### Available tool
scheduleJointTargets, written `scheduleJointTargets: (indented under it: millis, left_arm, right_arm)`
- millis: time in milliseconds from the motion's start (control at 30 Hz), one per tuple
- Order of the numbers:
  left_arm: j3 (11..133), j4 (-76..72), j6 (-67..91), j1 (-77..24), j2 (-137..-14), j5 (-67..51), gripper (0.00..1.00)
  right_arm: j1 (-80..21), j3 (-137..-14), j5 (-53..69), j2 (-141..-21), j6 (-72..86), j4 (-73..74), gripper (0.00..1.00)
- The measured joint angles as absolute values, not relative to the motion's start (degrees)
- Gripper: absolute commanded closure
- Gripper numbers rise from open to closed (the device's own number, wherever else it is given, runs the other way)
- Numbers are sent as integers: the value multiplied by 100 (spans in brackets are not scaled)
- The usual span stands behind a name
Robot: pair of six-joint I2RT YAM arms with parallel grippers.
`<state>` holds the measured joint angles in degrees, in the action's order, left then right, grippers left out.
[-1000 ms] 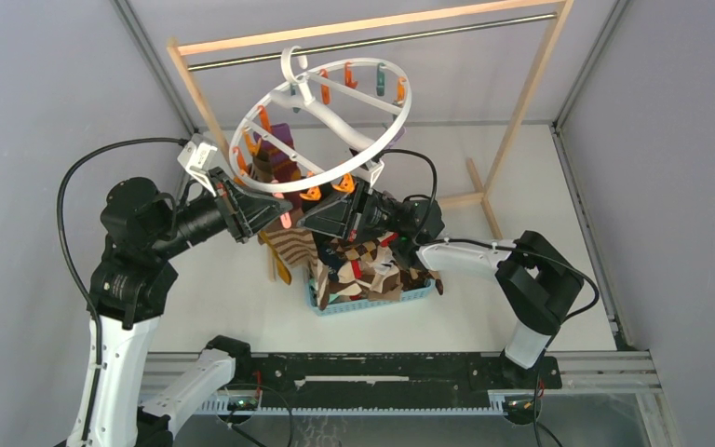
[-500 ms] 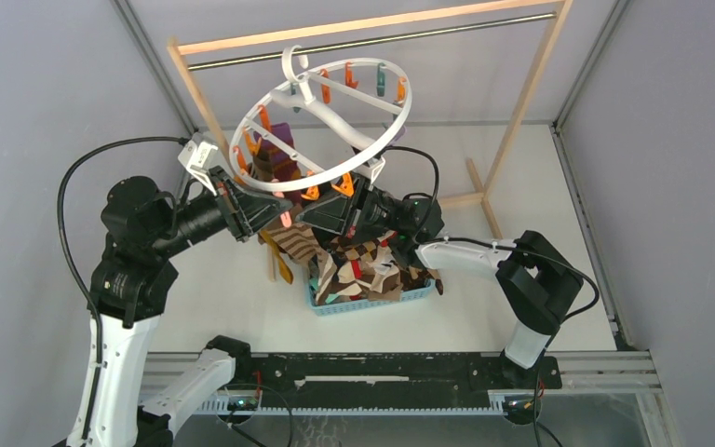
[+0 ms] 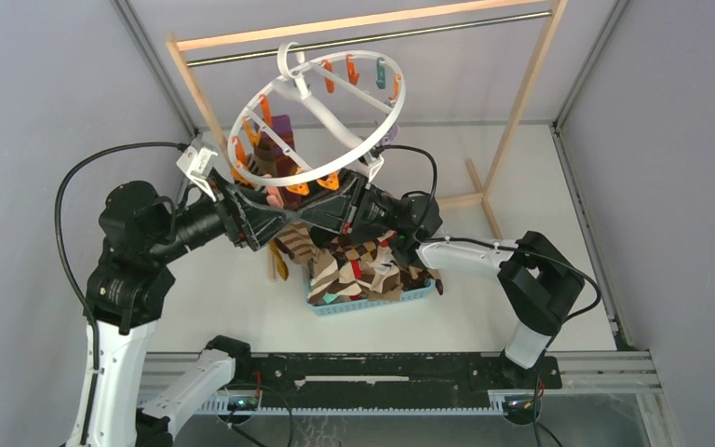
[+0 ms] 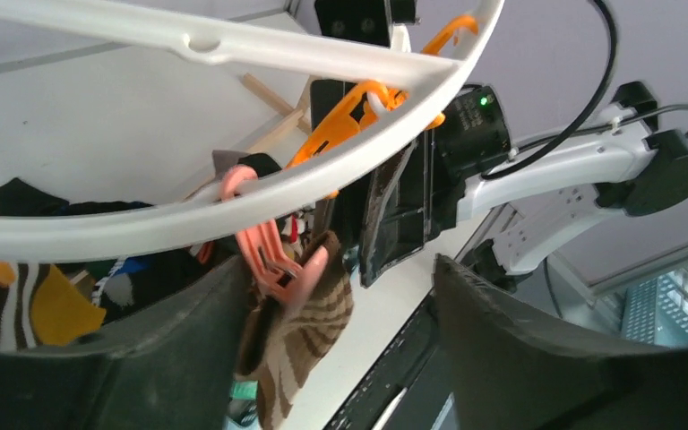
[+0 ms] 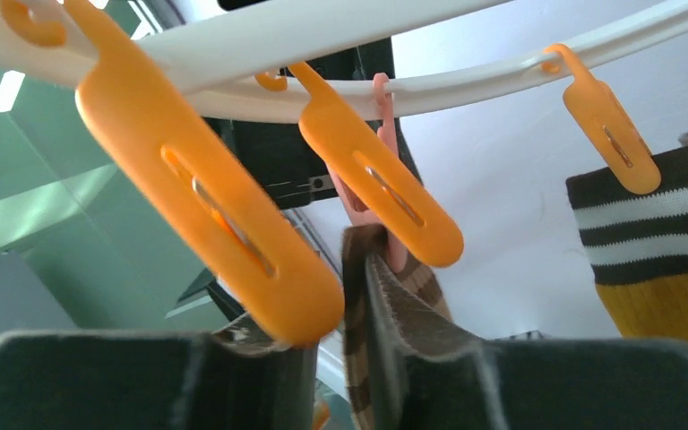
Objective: Clip the socks to the hanger
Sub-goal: Clamp the sock onto the hanger, then reset both arms
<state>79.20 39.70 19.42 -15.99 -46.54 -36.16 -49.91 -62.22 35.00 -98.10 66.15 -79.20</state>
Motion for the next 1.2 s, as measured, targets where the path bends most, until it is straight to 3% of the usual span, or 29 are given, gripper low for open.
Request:
scheduleJointTargets:
  millis: [67,200,433,733,867,1000,1200]
  left_arm:
    - [7979,4154,1892,-1599,-4676,-3562,1]
    - [8291,4670,1649,-1599,-4792,-3437,0]
    - [8895,5815,902,-1522,-4866,-2849,0]
    - [8311,6355,-303,-224,-4707,-1953,0]
    - [7439,5837,-552,899,-4685,-1767,0]
    - [6195,4696,-556,1549,-4751,-1428,0]
    - [4018,2434,-475,1616,-4882,-873,0]
  right_arm:
    - [-4995,-6219,3435,-9749,6482,-7662,40]
    - [-4963,-6045,3284,-9413,6169,-7067,1]
    - [-4678,-4923,3100,-8427,5662,-6101,0]
    - [-4501,-4088,1645,-6086,3776,-1920,0]
    - [-3964,-3695,32,-4705,3382,-475,0]
    - [-3428,-3055,-1874,-3717,3061,-126,0]
    - [-2655,-2016,-3776,-3859,2012,-854,0]
